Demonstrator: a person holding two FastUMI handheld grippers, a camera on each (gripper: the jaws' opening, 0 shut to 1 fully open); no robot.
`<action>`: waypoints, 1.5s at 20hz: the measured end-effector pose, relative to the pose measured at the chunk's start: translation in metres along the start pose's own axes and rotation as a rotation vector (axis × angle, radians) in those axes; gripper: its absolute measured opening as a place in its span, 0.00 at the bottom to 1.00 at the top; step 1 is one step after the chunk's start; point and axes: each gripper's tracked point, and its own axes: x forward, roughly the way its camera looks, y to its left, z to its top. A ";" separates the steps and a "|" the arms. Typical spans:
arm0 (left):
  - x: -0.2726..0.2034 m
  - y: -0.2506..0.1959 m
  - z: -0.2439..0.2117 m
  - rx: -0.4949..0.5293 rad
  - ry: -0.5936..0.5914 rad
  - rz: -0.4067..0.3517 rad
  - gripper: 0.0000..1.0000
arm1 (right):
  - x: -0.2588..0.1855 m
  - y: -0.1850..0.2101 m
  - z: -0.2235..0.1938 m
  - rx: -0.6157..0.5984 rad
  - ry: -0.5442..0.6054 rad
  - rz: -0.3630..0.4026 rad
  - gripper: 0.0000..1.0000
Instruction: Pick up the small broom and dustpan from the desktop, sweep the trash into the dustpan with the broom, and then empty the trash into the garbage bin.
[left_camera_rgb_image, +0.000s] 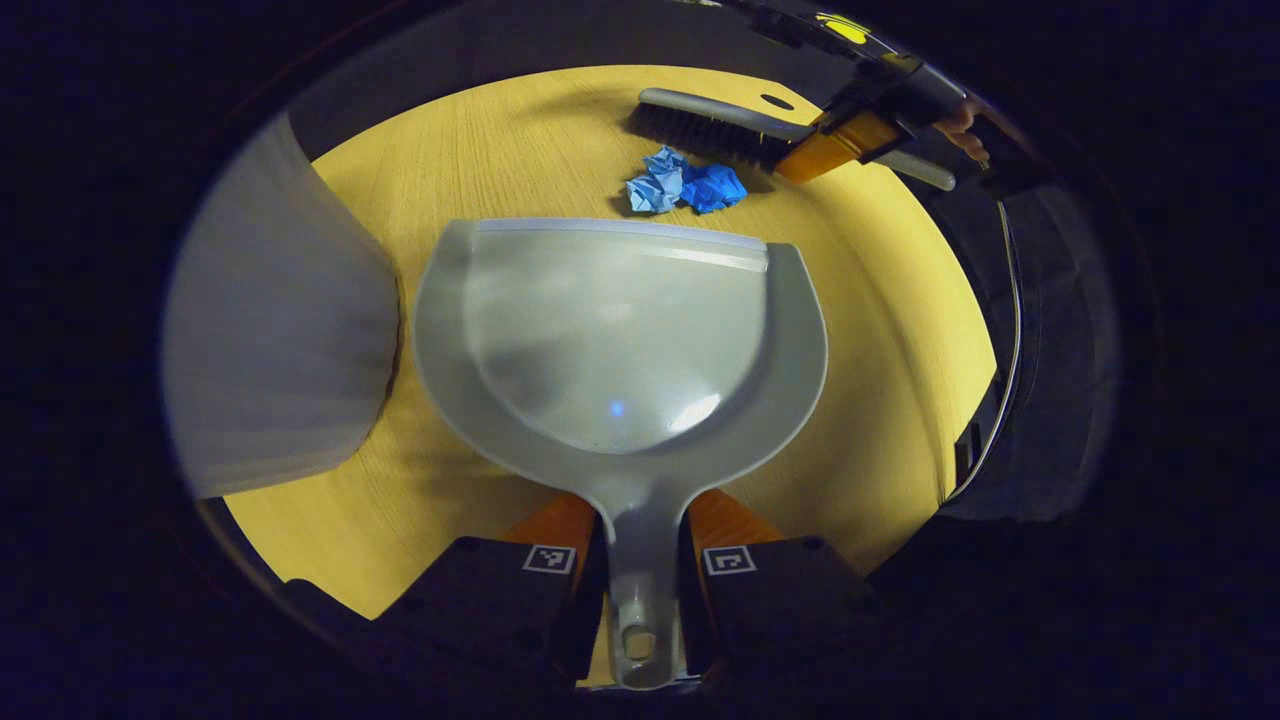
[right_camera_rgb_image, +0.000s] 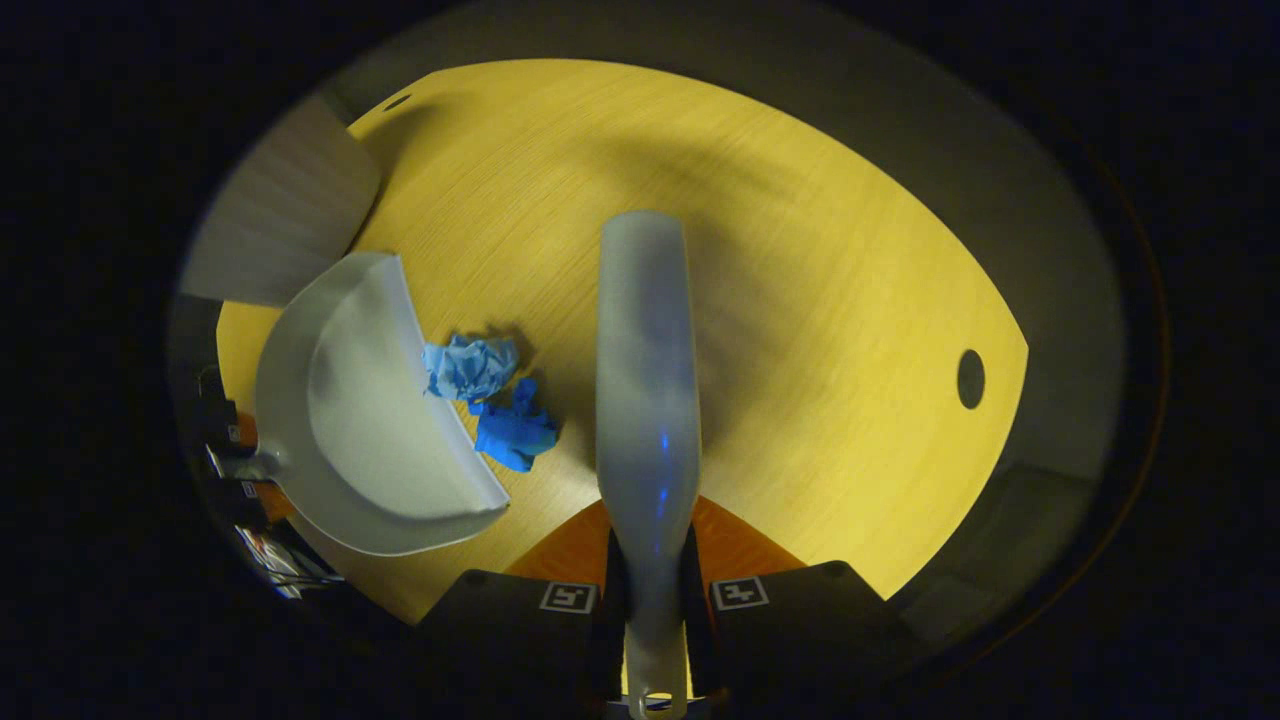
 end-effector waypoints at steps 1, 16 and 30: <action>0.001 0.001 0.002 0.010 0.003 0.002 0.30 | 0.003 0.008 -0.001 -0.042 0.008 0.021 0.28; -0.011 -0.004 -0.003 0.062 -0.245 -0.078 0.29 | -0.031 0.034 -0.013 -0.150 -0.029 0.143 0.28; -0.055 0.010 -0.016 0.072 -0.590 -0.168 0.29 | 0.039 0.023 -0.051 0.213 -0.171 0.118 0.28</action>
